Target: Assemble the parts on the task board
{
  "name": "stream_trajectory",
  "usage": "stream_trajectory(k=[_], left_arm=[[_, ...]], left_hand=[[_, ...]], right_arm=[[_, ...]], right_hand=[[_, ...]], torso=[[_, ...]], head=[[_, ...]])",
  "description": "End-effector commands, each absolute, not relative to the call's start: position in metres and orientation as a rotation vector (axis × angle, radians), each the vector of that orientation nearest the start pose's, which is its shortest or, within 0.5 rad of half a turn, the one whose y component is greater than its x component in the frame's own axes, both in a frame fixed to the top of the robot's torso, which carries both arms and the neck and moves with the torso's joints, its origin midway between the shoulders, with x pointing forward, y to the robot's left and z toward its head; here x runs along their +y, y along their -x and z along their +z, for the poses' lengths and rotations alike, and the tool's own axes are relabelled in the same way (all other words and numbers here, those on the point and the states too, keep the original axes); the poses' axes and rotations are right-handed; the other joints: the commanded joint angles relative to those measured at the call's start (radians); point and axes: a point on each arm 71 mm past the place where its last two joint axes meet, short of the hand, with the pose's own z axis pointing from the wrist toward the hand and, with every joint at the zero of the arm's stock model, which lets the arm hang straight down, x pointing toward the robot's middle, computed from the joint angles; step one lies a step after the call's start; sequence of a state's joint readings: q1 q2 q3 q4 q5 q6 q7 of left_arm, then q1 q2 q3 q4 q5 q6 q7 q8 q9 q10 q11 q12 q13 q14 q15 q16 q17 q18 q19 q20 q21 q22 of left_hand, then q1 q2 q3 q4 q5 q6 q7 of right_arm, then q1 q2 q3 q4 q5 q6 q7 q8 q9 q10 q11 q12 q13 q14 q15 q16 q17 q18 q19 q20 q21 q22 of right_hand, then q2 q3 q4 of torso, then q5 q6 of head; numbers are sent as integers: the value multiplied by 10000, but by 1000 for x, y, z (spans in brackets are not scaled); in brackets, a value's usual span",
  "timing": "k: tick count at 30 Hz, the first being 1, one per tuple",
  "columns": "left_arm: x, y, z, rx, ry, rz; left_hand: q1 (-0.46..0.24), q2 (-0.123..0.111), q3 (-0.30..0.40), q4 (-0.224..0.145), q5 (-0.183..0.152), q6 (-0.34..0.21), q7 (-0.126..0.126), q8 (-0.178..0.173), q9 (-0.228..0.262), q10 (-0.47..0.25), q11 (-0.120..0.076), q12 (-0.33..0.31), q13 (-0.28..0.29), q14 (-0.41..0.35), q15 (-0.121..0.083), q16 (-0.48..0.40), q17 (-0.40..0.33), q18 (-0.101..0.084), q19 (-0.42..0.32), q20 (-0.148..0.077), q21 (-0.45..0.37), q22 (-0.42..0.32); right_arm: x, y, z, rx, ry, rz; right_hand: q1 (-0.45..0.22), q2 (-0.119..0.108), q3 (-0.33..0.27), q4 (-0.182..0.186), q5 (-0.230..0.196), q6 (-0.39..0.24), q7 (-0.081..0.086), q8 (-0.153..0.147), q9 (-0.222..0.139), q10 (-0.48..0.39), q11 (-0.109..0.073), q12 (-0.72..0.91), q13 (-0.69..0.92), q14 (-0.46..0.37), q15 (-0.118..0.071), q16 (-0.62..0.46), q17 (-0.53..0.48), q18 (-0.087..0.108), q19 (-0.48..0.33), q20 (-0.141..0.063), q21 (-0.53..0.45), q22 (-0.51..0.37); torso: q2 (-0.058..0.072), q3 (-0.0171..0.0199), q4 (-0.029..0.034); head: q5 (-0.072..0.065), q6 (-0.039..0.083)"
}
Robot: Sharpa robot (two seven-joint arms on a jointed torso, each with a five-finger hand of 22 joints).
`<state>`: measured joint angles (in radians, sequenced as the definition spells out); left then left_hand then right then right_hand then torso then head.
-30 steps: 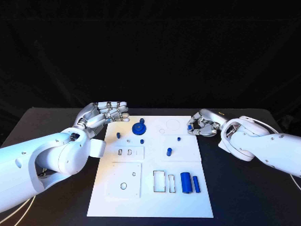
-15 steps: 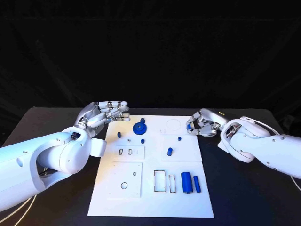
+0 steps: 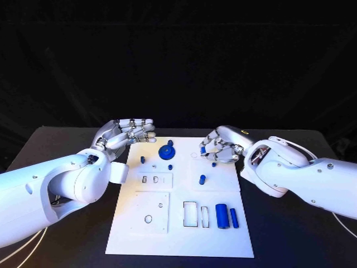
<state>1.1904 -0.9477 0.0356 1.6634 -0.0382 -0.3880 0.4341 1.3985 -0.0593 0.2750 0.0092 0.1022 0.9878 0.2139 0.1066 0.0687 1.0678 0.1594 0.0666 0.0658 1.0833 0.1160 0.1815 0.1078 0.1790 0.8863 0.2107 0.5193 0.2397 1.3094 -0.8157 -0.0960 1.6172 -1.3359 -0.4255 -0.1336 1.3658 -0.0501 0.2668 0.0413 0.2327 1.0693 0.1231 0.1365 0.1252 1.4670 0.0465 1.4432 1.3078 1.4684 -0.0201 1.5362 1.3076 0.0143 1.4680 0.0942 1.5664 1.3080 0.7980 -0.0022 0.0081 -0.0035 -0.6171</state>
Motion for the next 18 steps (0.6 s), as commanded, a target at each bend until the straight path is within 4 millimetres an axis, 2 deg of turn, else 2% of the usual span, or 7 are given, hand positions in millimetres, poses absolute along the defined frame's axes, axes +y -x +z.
stream_trajectory(k=[1,4,11,18], left_arm=[[222,-474,-140,12923,10503,-15907],[222,-475,-141,12916,10525,-15893],[221,-478,-143,12893,10551,-15856],[222,-479,-143,12870,10561,-15817]], left_hand=[[-13,64,81,-2,14,15,64,-70,2,-10,63,-15,4,-2,21,-46,-4,7,-74,15,74,25],[-13,64,81,-2,14,15,64,-70,2,-10,63,-15,4,-2,21,-46,-4,7,-74,15,74,25],[-13,64,81,-2,14,15,64,-70,2,-10,63,-15,4,-2,21,-46,-4,7,-74,15,74,25],[-13,64,81,-2,14,15,64,-70,2,-10,63,-15,4,-2,21,-46,-4,7,-74,15,74,25]], right_arm=[[-142,-469,-142,15848,1425,7661],[-123,-462,-145,15972,1911,7959],[-81,-452,-161,16280,2720,8213],[-59,-446,-176,16584,2963,8119]], right_hand=[[-58,46,50,-9,-36,17,7,17,9,148,-49,51,1578,897,-61,62,2079,-143,1028,-83,44,2628],[-67,36,48,-8,-41,10,9,13,7,149,-48,51,1579,898,-61,64,2082,-143,1028,-84,44,2628],[-66,54,69,-12,-44,24,-1,21,9,157,-52,61,1587,900,-63,68,2090,-143,1028,-87,44,2628],[-62,71,87,-16,-36,32,-5,26,10,155,-56,56,1584,899,-65,67,2088,-143,1028,-89,44,2628]], torso=[[-49,-14,47],[-82,-25,68],[-131,-49,92],[-119,-43,92]], head=[[5,-52],[27,-83],[171,-169],[306,-239]])
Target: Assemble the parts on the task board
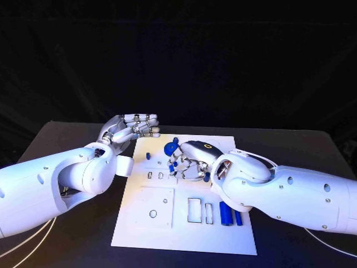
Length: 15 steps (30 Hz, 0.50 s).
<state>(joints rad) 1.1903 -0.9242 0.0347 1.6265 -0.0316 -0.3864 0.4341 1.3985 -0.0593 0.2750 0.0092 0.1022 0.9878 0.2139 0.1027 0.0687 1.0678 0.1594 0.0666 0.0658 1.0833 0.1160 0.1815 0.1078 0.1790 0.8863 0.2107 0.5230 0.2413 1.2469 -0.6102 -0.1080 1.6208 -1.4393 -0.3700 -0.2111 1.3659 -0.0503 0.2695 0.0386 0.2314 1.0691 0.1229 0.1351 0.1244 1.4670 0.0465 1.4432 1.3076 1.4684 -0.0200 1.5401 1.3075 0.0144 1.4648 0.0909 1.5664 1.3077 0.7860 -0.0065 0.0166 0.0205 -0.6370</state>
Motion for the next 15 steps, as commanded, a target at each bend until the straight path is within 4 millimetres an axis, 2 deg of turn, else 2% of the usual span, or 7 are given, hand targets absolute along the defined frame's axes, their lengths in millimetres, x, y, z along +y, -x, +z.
stream_trajectory(k=[1,9,15], left_arm=[[222,-479,-143,12869,10561,-15817],[222,-479,-143,12873,10556,-15832],[221,-478,-143,12883,10552,-15849]], left_hand=[[-13,64,81,-2,14,15,64,-31,2,-10,63,-15,4,-1,21,-46,-4,7,-74,16,37,9],[-13,64,81,-2,14,15,64,-31,2,-10,63,-15,4,-1,21,-46,-4,7,-74,16,37,9],[-13,64,81,-2,14,15,64,-31,2,-10,63,-15,4,-1,21,-46,-4,7,-74,16,37,9]], right_arm=[[-57,-445,-178,16619,2975,8110],[-45,-444,-187,16785,3097,7897],[-40,-446,-193,16830,3163,7789]], right_hand=[[-62,79,66,11,-17,38,-4,42,19,142,-58,38,1569,897,-67,20,2074,-144,1060,-57,44,2631],[-62,81,69,11,-15,39,-5,43,19,136,-59,29,1562,895,-67,17,2068,-144,1060,-58,44,2631],[-65,86,75,10,-6,43,-6,45,20,137,-60,31,1564,894,-69,15,2064,-144,1060,-59,44,2631]], torso=[[0,4,2],[0,4,-10],[13,11,-4]], head=[[79,-54],[171,-87],[174,-99]])
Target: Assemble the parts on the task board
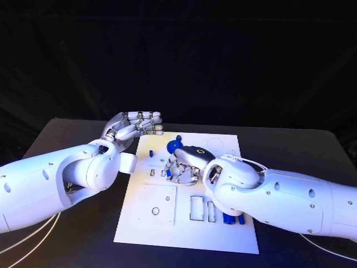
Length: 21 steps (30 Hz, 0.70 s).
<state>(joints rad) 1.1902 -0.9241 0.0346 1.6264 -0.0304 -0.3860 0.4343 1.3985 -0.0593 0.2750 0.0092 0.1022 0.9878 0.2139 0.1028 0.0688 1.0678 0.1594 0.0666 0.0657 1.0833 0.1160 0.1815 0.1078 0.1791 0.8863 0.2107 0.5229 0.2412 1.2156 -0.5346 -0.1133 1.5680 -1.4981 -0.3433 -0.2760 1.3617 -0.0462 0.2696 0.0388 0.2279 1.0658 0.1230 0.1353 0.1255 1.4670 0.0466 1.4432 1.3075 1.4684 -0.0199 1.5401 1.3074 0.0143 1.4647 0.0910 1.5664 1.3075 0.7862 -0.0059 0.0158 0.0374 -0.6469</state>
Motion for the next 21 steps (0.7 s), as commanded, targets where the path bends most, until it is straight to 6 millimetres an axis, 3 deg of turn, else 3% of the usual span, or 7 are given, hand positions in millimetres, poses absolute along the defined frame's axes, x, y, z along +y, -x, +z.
stream_trajectory(k=[1,21], left_arm=[[221,-478,-143,12886,10552,-15851],[221,-478,-143,12916,10560,-15860]], left_hand=[[-13,64,81,-2,14,15,63,-31,2,-10,63,-15,4,-1,21,-46,-4,7,-74,15,38,10],[-13,64,81,-2,14,15,63,-31,2,-10,63,-15,4,-1,21,-46,-4,7,-74,15,38,10]], right_arm=[[-39,-446,-194,16829,3179,7774],[-35,-452,-205,16947,3210,7504]], right_hand=[[-24,45,74,8,29,76,-7,43,9,137,-60,31,1566,894,-69,15,2065,-143,1061,-60,44,2633],[-55,23,74,11,47,57,1,33,4,136,-56,29,1565,892,-71,11,2057,-143,1061,-63,44,2633]], torso=[[10,8,7],[-2,1,-1]], head=[[4,4],[11,-58]])
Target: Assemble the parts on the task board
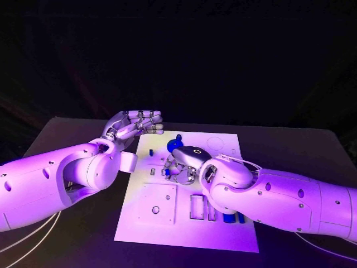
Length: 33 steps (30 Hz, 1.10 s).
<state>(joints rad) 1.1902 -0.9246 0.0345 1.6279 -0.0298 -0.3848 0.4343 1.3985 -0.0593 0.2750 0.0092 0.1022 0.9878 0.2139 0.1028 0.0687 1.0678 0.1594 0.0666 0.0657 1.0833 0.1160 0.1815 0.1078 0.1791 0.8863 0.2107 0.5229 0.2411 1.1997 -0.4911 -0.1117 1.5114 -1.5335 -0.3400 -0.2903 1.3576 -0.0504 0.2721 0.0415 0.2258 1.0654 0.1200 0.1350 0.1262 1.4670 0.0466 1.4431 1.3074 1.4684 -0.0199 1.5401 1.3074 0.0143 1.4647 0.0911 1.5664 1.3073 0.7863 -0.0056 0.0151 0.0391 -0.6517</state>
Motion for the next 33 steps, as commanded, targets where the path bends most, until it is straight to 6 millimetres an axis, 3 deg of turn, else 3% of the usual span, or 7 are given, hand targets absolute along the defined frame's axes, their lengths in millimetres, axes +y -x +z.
stream_trajectory(k=[1,33], left_arm=[[222,-478,-143,12917,10561,-15859],[223,-477,-143,12942,10582,-15841]], left_hand=[[-13,64,81,-2,14,15,64,-32,2,-10,63,-15,4,-2,21,-46,-4,6,-74,15,38,11],[-35,65,116,-16,1,33,59,-38,5,6,59,-11,5,12,18,-57,-1,6,-98,15,74,31]], right_arm=[[-35,-452,-205,16944,3205,7490],[-36,-454,-208,17127,3341,7030]], right_hand=[[-24,58,46,-14,71,57,33,33,-5,137,-55,29,1566,892,-71,10,2055,-143,1061,-64,44,2635],[-314,-234,-62,52,21,-165,116,-94,-71,13,11,-139,1438,877,-24,-23,1999,-143,1061,-41,44,2635]], torso=[[-2,-2,8],[4,1,-1]], head=[[-8,-14],[5,-23]])
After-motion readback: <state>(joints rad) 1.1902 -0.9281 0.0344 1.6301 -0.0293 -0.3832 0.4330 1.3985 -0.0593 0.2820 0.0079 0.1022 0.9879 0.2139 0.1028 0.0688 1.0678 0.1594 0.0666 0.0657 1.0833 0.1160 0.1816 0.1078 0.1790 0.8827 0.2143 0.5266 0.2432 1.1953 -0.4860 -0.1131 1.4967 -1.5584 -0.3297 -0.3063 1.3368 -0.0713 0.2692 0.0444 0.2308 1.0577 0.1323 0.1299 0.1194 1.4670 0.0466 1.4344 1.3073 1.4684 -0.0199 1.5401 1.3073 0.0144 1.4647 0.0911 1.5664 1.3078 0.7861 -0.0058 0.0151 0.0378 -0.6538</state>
